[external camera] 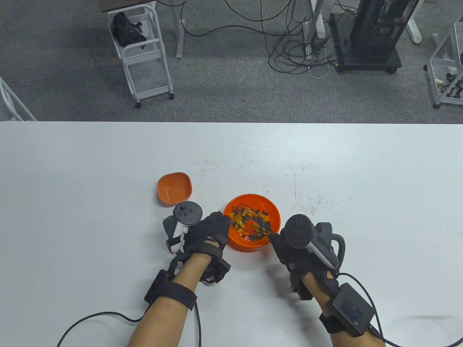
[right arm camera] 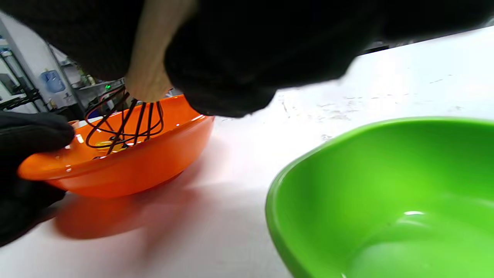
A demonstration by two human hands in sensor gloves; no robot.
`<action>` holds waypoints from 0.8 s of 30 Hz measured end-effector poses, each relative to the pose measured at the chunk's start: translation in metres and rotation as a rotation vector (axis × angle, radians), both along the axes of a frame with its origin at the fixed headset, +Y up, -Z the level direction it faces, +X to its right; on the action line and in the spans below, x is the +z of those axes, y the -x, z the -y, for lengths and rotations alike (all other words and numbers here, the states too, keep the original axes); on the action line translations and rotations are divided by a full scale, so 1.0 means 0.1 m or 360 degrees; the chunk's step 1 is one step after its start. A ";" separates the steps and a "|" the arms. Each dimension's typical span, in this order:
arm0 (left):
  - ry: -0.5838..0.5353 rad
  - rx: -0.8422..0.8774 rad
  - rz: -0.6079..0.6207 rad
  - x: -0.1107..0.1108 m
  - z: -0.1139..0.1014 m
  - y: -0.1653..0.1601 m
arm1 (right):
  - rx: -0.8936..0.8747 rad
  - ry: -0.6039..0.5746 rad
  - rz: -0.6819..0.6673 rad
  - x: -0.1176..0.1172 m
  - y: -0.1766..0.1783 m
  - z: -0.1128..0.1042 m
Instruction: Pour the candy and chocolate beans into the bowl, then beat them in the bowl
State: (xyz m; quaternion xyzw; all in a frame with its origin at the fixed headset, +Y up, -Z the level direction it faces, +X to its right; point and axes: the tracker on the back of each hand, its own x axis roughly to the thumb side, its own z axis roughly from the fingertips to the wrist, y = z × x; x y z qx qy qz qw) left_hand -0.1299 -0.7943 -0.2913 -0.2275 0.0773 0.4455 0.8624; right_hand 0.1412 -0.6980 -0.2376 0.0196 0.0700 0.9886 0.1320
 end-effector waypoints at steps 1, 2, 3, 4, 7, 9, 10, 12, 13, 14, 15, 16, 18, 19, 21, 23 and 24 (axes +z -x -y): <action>-0.0001 -0.0006 -0.0003 0.00 0.00 0.00 | 0.0014 -0.0003 -0.0019 0.02 0.01 -0.02; -0.0003 -0.0012 -0.0006 0.00 0.00 0.00 | 0.0037 0.0006 -0.0043 0.04 0.01 -0.05; -0.0003 -0.0016 -0.0009 0.00 0.00 0.00 | 0.0084 0.0011 -0.0073 0.07 0.01 -0.09; -0.0003 -0.0020 -0.0011 0.00 0.00 0.00 | 0.0115 0.0000 -0.0100 0.09 0.00 -0.12; -0.0013 -0.0048 -0.0016 0.01 0.00 -0.01 | 0.0204 -0.0020 -0.0082 0.12 -0.06 -0.22; -0.0015 -0.0051 -0.0014 0.01 0.00 -0.02 | 0.0250 -0.0020 -0.0025 0.11 -0.07 -0.26; -0.0012 -0.0041 -0.0013 0.00 0.00 -0.01 | 0.0307 -0.0059 0.0032 0.10 -0.07 -0.28; -0.0010 -0.0032 -0.0011 0.00 0.00 -0.01 | 0.0401 -0.0111 0.0093 0.08 -0.08 -0.30; -0.0011 -0.0030 -0.0008 0.00 0.00 -0.01 | 0.0395 -0.0112 0.0117 0.07 -0.08 -0.29; -0.0014 -0.0028 -0.0006 0.00 0.00 -0.01 | 0.0402 -0.0120 0.0143 0.05 -0.09 -0.28; -0.0015 -0.0024 0.0004 0.00 0.00 -0.01 | 0.0401 -0.0136 0.0161 0.04 -0.10 -0.26; -0.0014 -0.0025 0.0007 0.00 0.00 -0.01 | 0.0389 -0.0138 0.0171 0.02 -0.10 -0.24; -0.0012 -0.0020 0.0014 0.00 0.01 -0.01 | 0.0344 -0.0130 0.0187 -0.01 -0.11 -0.15; -0.0007 -0.0014 0.0014 -0.01 0.01 -0.01 | 0.0279 -0.0113 0.0179 -0.04 -0.12 -0.09; -0.0007 -0.0014 0.0013 -0.01 0.01 -0.01 | 0.0127 -0.0081 0.0184 -0.06 -0.11 0.03; -0.0006 -0.0015 0.0013 -0.01 0.01 -0.01 | 0.0004 -0.0005 0.0162 -0.08 -0.07 0.09; -0.0006 -0.0011 0.0009 -0.01 0.01 -0.01 | -0.0037 0.0002 0.0137 -0.08 -0.05 0.09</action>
